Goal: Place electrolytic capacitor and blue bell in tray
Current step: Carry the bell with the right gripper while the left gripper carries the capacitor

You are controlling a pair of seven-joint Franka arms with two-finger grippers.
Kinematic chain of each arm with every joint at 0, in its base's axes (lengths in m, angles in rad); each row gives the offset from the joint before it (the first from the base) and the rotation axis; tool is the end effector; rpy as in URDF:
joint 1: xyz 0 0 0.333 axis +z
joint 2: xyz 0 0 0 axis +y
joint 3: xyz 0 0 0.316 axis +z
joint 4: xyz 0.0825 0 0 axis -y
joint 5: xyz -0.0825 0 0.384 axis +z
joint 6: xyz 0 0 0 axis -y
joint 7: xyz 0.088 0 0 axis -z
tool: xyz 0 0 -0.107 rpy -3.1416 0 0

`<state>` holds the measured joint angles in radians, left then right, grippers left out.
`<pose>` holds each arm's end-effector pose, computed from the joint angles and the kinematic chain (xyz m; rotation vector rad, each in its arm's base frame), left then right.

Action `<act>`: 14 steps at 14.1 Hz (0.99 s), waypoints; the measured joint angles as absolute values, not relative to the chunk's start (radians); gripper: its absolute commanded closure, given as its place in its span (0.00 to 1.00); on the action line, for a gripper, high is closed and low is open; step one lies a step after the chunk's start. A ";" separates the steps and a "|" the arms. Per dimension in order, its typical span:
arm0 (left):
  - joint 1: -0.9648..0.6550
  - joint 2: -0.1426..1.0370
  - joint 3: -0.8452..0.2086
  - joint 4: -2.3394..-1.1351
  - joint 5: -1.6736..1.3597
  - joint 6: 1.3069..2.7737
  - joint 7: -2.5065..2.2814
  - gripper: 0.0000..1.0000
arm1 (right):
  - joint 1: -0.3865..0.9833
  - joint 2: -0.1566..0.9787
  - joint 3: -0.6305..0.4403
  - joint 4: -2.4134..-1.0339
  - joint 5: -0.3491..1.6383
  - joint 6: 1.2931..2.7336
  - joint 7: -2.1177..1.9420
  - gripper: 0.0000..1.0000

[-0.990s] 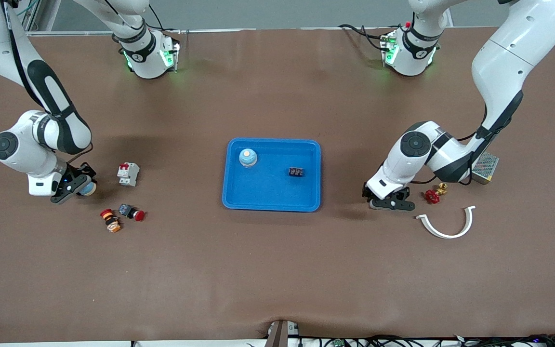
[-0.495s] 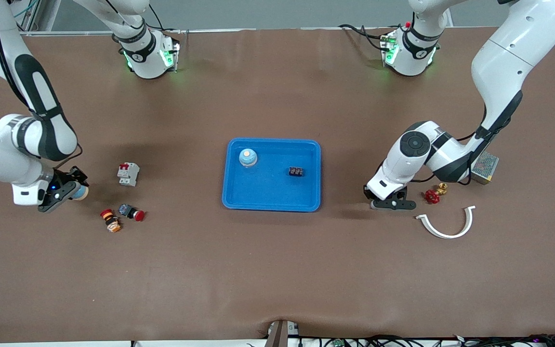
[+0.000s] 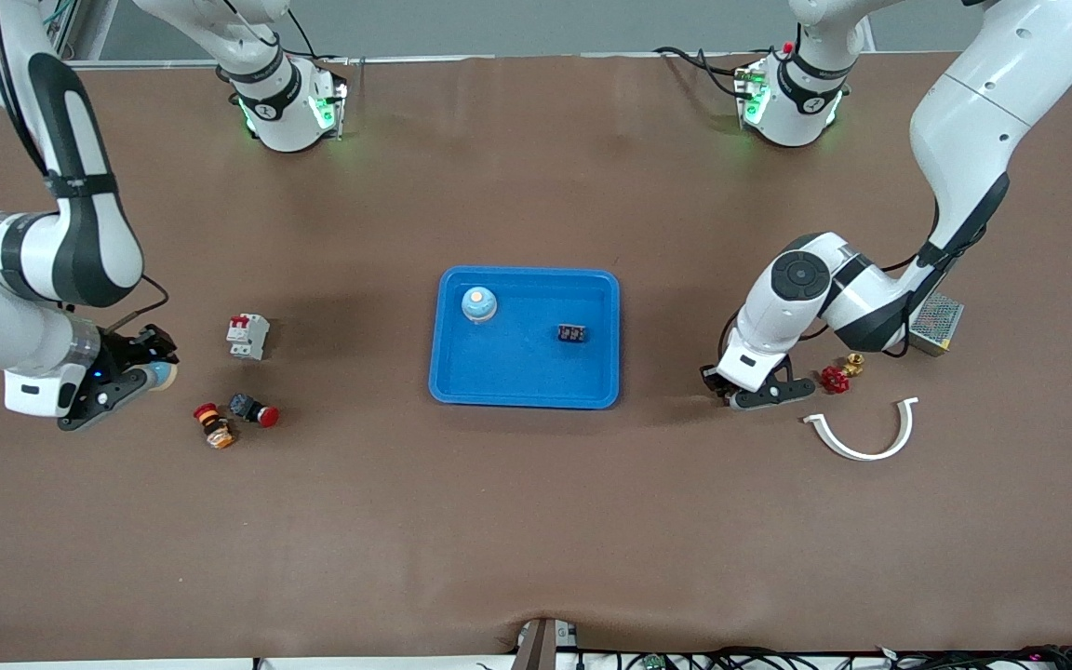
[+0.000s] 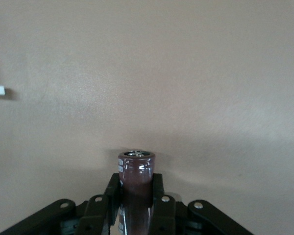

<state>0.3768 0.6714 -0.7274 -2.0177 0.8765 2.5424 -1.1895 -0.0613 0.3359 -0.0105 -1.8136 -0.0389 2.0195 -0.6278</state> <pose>0.5644 -0.2078 0.1963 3.0779 0.3885 0.2463 0.6203 -0.0465 0.3457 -2.9966 -0.8869 0.2112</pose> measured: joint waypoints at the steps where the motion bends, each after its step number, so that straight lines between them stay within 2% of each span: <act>1: 0.377 0.668 -0.740 -2.016 0.866 2.541 -1.249 1.00 | -0.029 0.331 -0.009 -1.794 -0.036 1.993 -0.562 0.66; 8: 0.377 0.649 -0.884 -1.980 0.774 2.424 -1.798 1.00 | 0.227 0.318 -0.003 -1.760 0.016 1.964 -0.047 0.66; 11: 0.343 0.649 -0.907 -1.951 0.771 2.379 -2.002 1.00 | 0.318 0.316 -0.002 -1.759 0.122 1.968 0.133 0.66; 14: 0.258 0.649 -0.909 -1.892 0.767 2.320 -2.167 1.00 | 0.403 0.317 -0.002 -1.759 0.142 2.011 0.283 0.66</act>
<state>0.2582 0.6493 -0.9094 -1.8916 0.7668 2.3203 -2.1666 0.4028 0.3169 -0.0019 -1.7592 0.1423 2.0109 0.2831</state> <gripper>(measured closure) 0.700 0.344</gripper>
